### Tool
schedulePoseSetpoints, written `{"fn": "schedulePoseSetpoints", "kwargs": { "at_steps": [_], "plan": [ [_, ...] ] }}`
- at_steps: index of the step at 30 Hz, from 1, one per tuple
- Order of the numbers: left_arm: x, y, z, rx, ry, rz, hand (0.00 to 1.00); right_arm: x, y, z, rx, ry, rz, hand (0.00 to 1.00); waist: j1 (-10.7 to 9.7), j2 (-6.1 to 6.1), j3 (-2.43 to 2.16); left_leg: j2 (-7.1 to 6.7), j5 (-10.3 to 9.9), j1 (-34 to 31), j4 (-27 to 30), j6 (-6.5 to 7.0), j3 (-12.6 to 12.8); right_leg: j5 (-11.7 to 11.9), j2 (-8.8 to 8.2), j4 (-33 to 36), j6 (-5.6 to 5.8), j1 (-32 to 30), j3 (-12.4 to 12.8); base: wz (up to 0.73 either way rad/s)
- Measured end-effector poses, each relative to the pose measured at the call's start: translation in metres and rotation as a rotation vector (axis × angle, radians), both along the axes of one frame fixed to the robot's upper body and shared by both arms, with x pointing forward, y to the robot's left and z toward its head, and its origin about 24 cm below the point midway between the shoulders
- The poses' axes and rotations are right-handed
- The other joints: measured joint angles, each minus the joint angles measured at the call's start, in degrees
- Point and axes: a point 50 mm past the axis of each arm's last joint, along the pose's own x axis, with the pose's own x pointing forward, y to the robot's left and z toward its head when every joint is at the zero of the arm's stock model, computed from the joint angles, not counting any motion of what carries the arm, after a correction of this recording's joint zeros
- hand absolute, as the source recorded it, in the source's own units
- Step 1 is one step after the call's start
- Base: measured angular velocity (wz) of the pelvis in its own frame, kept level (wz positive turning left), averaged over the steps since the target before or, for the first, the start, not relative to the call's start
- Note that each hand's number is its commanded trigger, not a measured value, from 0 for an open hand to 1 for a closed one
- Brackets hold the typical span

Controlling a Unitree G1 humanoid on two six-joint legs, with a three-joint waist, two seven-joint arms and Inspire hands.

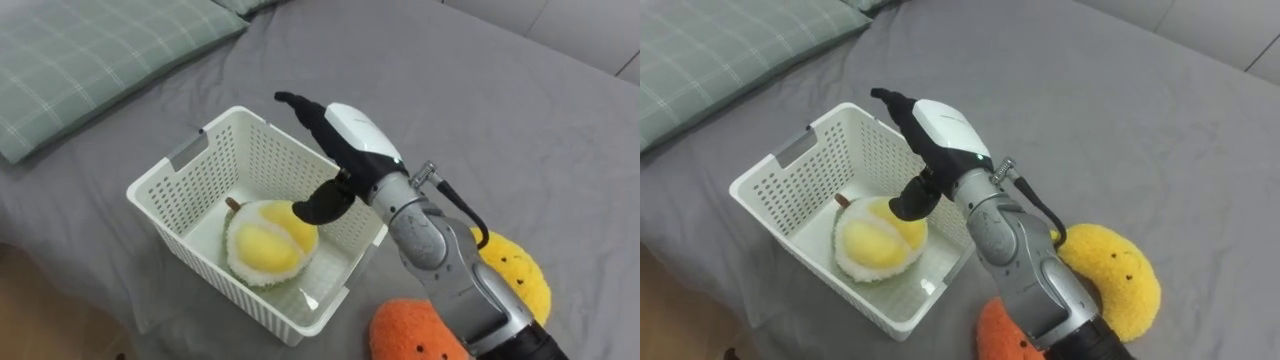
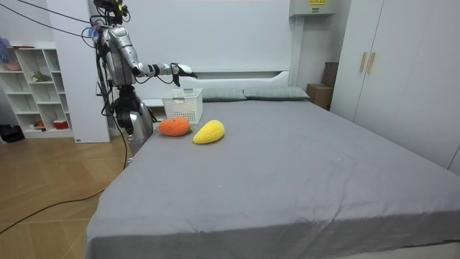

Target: Collect toys from the bed

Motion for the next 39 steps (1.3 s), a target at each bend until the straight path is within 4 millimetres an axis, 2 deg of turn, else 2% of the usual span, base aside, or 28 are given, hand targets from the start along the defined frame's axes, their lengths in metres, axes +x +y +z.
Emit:
{"fn": "schedulePoseSetpoints", "kwargs": {
  "at_steps": [13, 18, 21, 27, 31, 35, 39],
  "plan": [
    [-0.002, 0.002, 0.000, 0.006, -0.001, 0.001, 0.00, 0.006, -0.013, 0.007, 0.032, -0.072, -0.080, 0.00, -2.0, 0.16, 0.06, 0.01, 0.0, 0.4, 0.0, 0.00, 0.2, 0.0, 0.07, 0.0, 0.02, 0.3, 0.3, 0.00],
    [-0.001, 0.001, 0.001, 0.005, -0.010, 0.001, 0.00, 0.009, -0.023, 0.010, 0.034, -0.083, -0.114, 0.00, -3.0, 0.36, -0.03, -0.01, 0.0, 0.4, -0.1, 0.00, 0.2, 0.0, 0.08, 0.0, 0.03, 0.3, 0.4, -0.01],
    [-0.005, 0.001, 0.000, 0.004, 0.000, 0.003, 0.00, 0.010, -0.030, 0.011, 0.026, -0.090, -0.135, 0.00, -3.3, 0.44, -0.15, 0.11, 0.1, 1.3, -0.8, 0.02, 1.1, 0.0, 0.13, 0.0, 0.03, 0.5, 1.3, -0.16],
    [-0.014, 0.002, -0.002, 0.005, 0.019, 0.027, 0.00, 0.006, -0.056, 0.000, 0.062, -0.057, -0.221, 0.00, -4.1, 0.68, -0.09, 0.12, 0.1, 3.2, -1.5, 0.13, 1.8, 0.1, 0.03, -0.1, 0.15, 1.6, 1.7, -0.06],
    [-0.025, 0.005, -0.004, 0.009, 0.039, 0.060, 0.00, -0.001, -0.078, -0.012, 0.061, -0.024, -0.310, 0.00, -5.9, 0.73, -0.22, 0.12, 0.2, 3.1, -1.6, 0.26, 2.0, 0.2, -0.07, 0.0, 0.27, 1.6, 2.2, -0.01],
    [-0.034, 0.008, -0.004, 0.012, 0.052, 0.086, 0.00, -0.006, -0.092, -0.020, 0.052, 0.019, -0.354, 0.00, -7.6, 0.66, -0.51, 0.15, 0.2, 3.2, -1.6, 0.30, 2.9, 0.2, 0.03, 0.2, 0.31, 1.2, 3.3, -0.10],
    [-0.037, 0.008, -0.005, 0.012, 0.058, 0.091, 0.00, -0.004, -0.107, -0.022, 0.073, 0.034, -0.413, 0.00, -9.4, 0.48, -0.87, 0.15, 0.3, 3.3, -1.5, 0.35, 3.1, 0.2, 0.02, 0.2, 0.33, 1.3, 3.3, -0.01]
  ]
}}
